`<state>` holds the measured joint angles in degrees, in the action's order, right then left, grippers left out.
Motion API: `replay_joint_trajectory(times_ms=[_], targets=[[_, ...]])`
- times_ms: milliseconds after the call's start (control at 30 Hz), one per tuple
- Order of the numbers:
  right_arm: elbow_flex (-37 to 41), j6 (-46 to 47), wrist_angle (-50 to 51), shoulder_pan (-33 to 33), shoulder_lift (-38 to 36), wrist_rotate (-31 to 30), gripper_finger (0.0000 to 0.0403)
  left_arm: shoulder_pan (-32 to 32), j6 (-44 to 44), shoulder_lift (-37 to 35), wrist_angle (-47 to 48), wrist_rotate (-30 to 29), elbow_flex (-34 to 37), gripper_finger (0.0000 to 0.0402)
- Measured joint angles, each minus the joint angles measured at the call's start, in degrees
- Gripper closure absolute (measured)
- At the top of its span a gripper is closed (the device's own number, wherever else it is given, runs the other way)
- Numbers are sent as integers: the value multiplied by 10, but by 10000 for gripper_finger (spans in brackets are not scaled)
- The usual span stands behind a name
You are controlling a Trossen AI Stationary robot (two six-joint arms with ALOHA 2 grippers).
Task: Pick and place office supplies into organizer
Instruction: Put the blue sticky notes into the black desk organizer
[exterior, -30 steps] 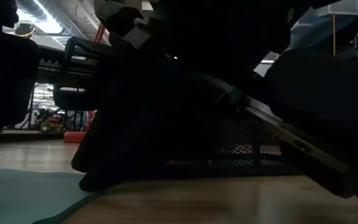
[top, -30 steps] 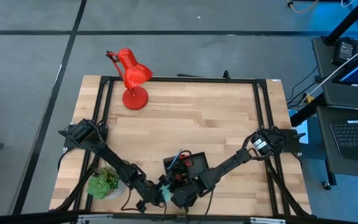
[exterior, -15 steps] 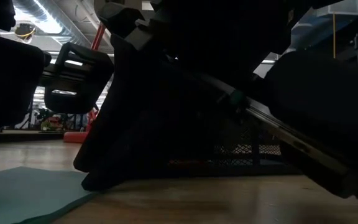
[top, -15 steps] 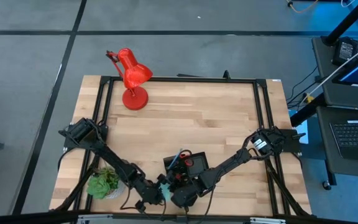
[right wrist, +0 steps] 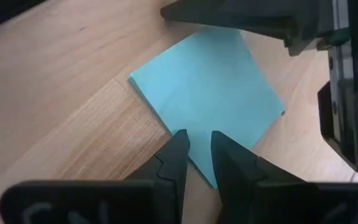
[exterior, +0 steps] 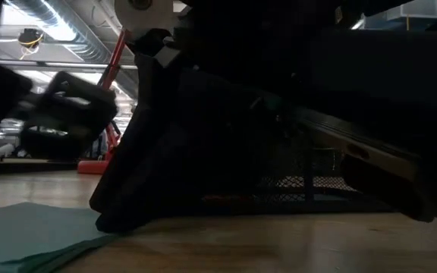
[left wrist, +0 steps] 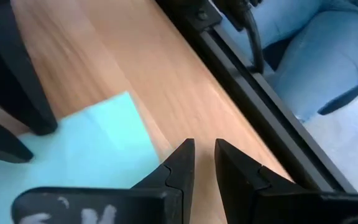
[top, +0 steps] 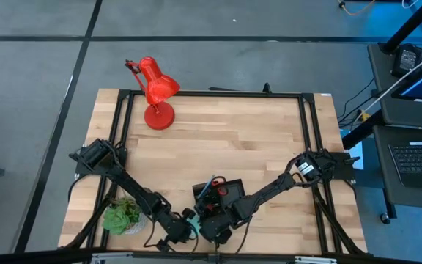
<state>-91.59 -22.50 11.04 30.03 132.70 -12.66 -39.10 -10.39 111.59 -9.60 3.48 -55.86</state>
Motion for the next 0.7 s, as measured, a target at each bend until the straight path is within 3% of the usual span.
replay_joint_trajectory(times_ms=[500, 567, 700], targets=[[0, 2, -1, 0, 0, 5, 325, -18, -19, -36, 21, 8, 0, 341], [0, 2, -1, 0, 0, 5, 325, -25, -8, -53, 44, -16, -1, 342], [0, 10, -1, -1, 0, 4, 325, -45, 30, -71, 114, -123, -2, 345]])
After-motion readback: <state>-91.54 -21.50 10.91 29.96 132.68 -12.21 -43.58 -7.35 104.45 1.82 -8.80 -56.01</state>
